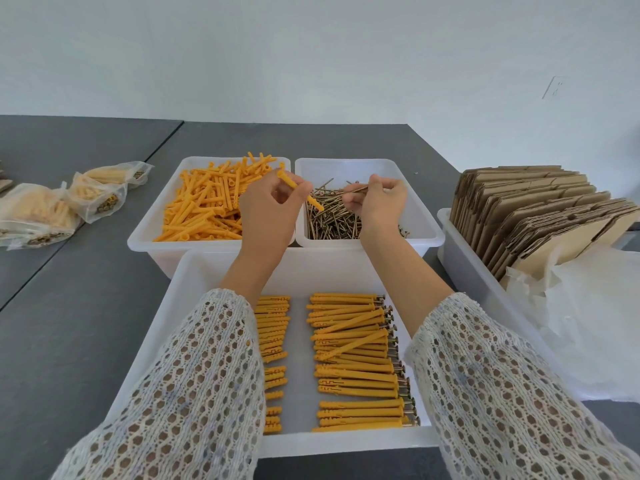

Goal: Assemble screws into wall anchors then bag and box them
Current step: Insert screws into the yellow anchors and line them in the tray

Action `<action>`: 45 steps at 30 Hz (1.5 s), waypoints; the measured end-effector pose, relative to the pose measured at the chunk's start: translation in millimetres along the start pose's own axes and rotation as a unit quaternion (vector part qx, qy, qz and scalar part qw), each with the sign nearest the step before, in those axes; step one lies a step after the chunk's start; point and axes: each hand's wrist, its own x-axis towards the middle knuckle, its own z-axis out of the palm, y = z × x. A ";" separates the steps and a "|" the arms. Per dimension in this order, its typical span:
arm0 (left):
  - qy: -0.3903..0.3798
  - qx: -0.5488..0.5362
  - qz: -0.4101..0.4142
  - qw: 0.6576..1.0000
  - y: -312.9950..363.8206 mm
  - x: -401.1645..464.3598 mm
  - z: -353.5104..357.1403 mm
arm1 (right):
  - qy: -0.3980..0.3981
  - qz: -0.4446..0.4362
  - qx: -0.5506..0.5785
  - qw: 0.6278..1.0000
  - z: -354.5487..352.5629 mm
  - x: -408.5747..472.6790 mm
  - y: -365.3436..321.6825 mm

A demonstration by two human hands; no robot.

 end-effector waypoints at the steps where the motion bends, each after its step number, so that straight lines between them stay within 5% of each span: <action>1: 0.001 0.006 0.005 1.000 0.3 0.2 -0.5 | 0.003 -0.004 0.015 1.000 -0.6 0.1 -1.5; 8: -0.144 0.181 0.108 0.967 6.7 -12.1 3.2 | -0.079 0.065 0.078 0.992 4.4 -10.0 -2.6; 17: -0.155 0.325 0.123 0.925 7.1 -12.1 1.8 | -0.050 0.058 0.076 0.994 1.8 -6.9 -3.2; 22: -0.157 0.341 0.123 0.919 3.7 -11.4 2.3 | -0.068 0.044 0.028 0.996 4.3 -7.2 -0.2; 29: -0.163 0.355 0.121 0.913 2.4 -11.4 1.6 | 0.004 0.051 0.081 0.995 -3.1 0.9 0.6; 45: -0.151 0.355 0.096 0.918 -4.0 -11.4 0.7 | -0.225 -0.024 -0.156 0.961 10.2 -15.1 6.8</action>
